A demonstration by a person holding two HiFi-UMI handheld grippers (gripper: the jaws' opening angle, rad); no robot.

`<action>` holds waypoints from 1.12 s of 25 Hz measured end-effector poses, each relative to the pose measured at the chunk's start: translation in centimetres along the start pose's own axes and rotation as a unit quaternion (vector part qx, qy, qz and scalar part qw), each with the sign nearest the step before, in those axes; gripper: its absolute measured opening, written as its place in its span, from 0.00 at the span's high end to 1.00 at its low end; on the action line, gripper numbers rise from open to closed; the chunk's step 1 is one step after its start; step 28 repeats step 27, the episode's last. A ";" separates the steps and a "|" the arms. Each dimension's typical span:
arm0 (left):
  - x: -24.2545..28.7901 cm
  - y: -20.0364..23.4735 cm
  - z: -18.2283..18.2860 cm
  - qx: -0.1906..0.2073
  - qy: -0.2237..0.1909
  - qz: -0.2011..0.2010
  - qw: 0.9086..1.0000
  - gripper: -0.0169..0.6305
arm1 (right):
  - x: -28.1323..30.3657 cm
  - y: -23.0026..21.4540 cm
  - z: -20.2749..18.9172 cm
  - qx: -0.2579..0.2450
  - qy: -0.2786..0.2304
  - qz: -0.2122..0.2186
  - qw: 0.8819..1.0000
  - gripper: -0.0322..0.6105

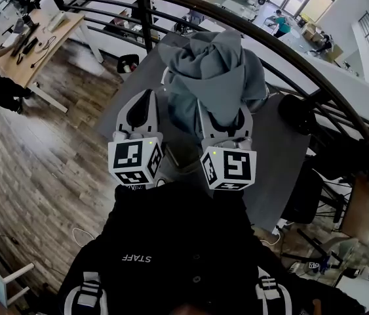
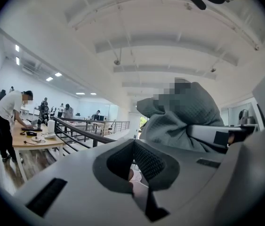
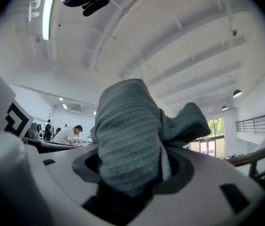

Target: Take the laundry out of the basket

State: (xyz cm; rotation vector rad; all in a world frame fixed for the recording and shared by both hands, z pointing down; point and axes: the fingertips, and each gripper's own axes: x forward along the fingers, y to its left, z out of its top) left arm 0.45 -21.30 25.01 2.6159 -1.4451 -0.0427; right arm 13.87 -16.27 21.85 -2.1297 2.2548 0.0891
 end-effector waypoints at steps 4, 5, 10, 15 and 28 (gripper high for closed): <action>0.0 0.1 0.0 -0.006 -0.003 -0.003 1.000 0.97 | 0.1 0.0 -0.1 -0.002 -0.001 0.000 1.000 0.53; 0.0 0.1 0.0 -0.007 -0.005 -0.005 1.000 0.97 | 0.1 0.0 -0.1 0.000 -0.001 0.000 1.000 0.53; -0.4 -0.2 0.0 -0.013 -0.015 -0.020 1.000 0.97 | 0.1 0.2 -0.3 0.002 0.000 0.002 1.000 0.53; -0.6 -0.1 -0.3 -0.005 -0.012 -0.016 1.000 0.97 | 0.0 0.3 -0.6 0.002 0.004 0.003 1.000 0.53; -0.8 0.4 -0.8 0.000 -0.004 -0.015 1.000 0.97 | -0.1 1.0 -0.2 -0.001 0.000 0.008 1.000 0.52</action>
